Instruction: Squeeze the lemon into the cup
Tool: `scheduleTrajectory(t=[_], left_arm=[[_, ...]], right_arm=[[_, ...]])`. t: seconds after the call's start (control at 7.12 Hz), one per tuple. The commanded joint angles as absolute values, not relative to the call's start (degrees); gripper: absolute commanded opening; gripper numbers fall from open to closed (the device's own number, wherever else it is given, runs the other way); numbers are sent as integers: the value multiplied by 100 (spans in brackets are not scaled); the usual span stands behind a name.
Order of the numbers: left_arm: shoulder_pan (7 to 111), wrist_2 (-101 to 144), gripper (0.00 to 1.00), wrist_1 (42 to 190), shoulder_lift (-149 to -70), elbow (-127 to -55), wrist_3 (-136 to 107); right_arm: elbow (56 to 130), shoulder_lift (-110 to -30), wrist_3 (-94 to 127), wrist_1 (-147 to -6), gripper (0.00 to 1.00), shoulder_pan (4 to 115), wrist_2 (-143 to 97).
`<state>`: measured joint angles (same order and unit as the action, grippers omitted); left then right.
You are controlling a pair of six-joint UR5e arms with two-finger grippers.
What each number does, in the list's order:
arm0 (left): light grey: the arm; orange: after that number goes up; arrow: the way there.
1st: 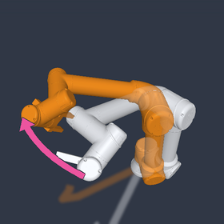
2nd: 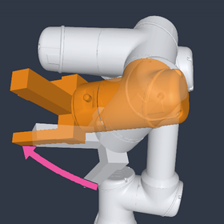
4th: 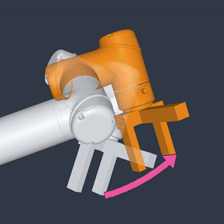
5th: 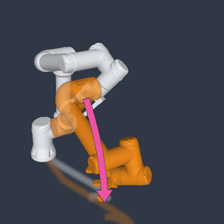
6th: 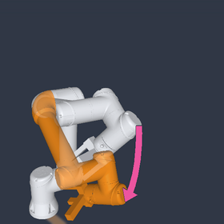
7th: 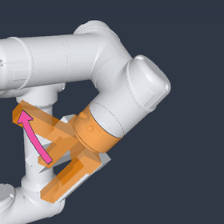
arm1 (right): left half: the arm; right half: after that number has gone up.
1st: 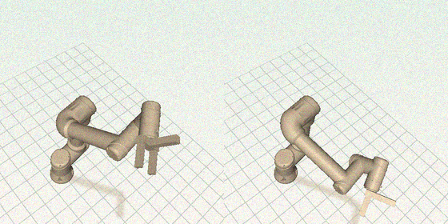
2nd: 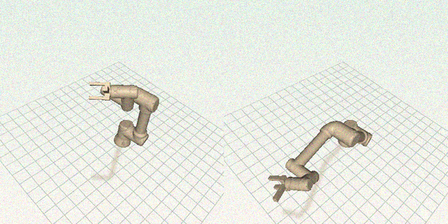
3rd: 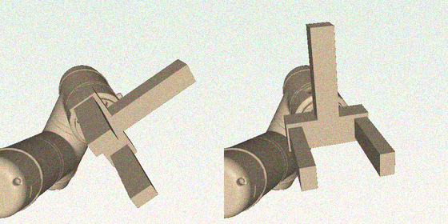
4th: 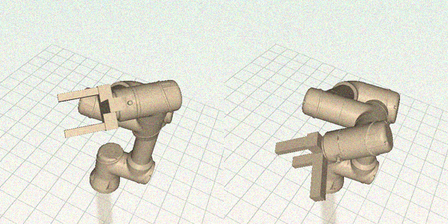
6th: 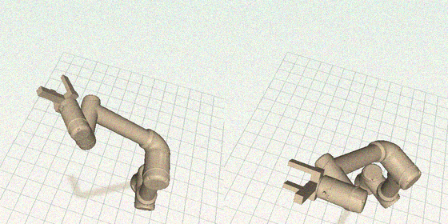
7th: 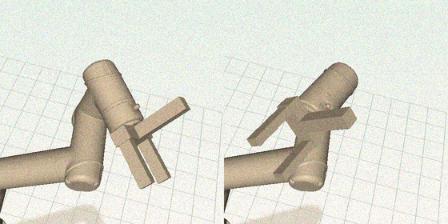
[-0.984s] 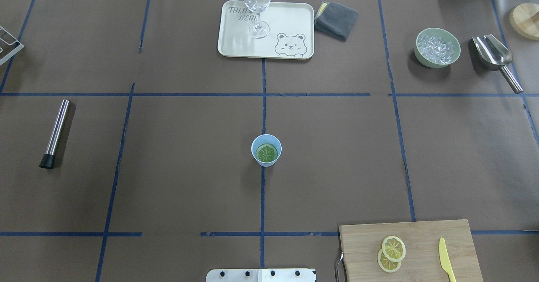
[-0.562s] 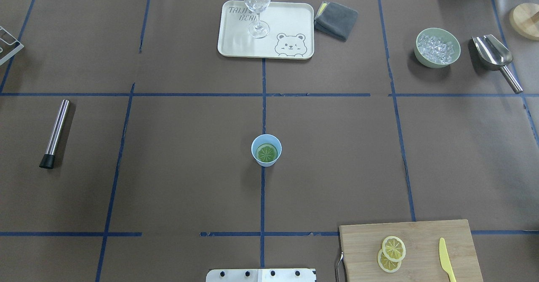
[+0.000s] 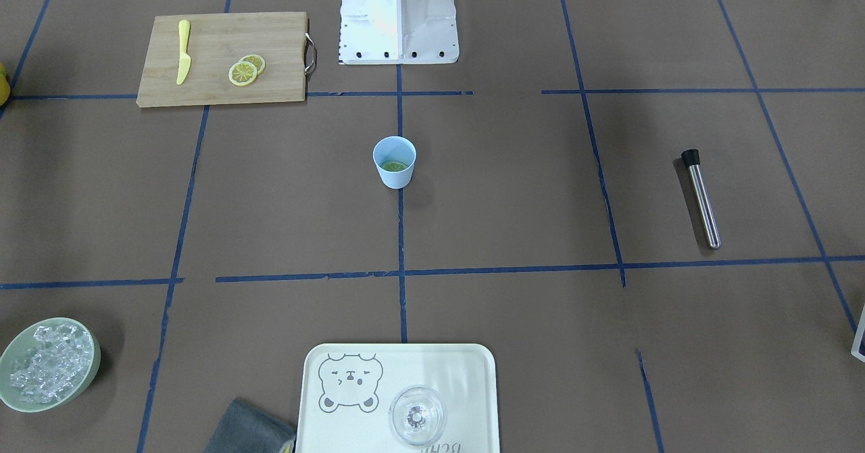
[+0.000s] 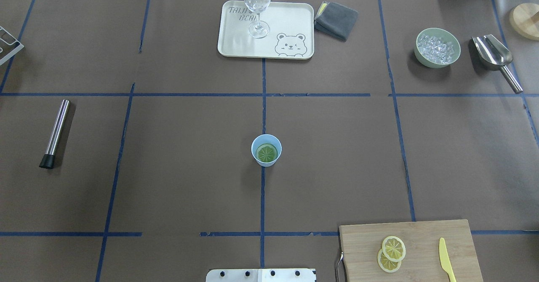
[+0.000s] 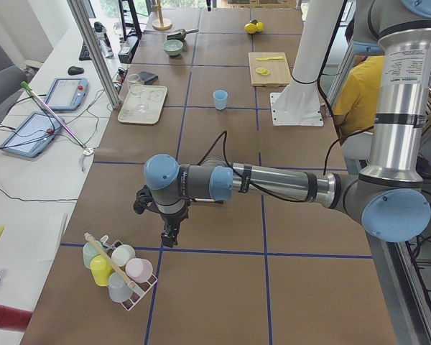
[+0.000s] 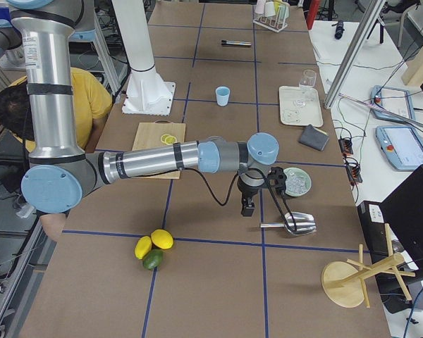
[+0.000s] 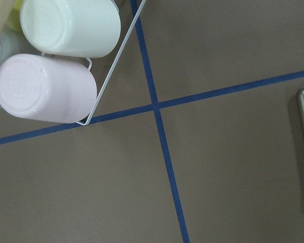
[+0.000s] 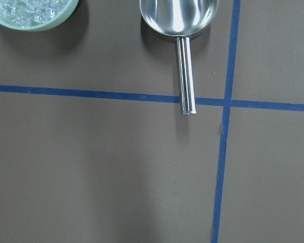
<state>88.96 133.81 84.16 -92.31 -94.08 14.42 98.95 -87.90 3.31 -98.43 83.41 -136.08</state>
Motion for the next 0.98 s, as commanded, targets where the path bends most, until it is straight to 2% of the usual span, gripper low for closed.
scheduleTrajectory(t=[0.0,0.42,0.84], left_arm=[[8930,13394,100,8350,-9220,-9317,1529],[8938,13412,100,8384,-9202,-9255,496],[9272,13892,100,8385,-9176,-9325,483]], right_arm=[[9861,-8789,325,-9852,100,8341,-13710],[9879,-8859,316,-9835,100,8446,-13808],[9888,-8947,46,-9817,100,8508,-13659]])
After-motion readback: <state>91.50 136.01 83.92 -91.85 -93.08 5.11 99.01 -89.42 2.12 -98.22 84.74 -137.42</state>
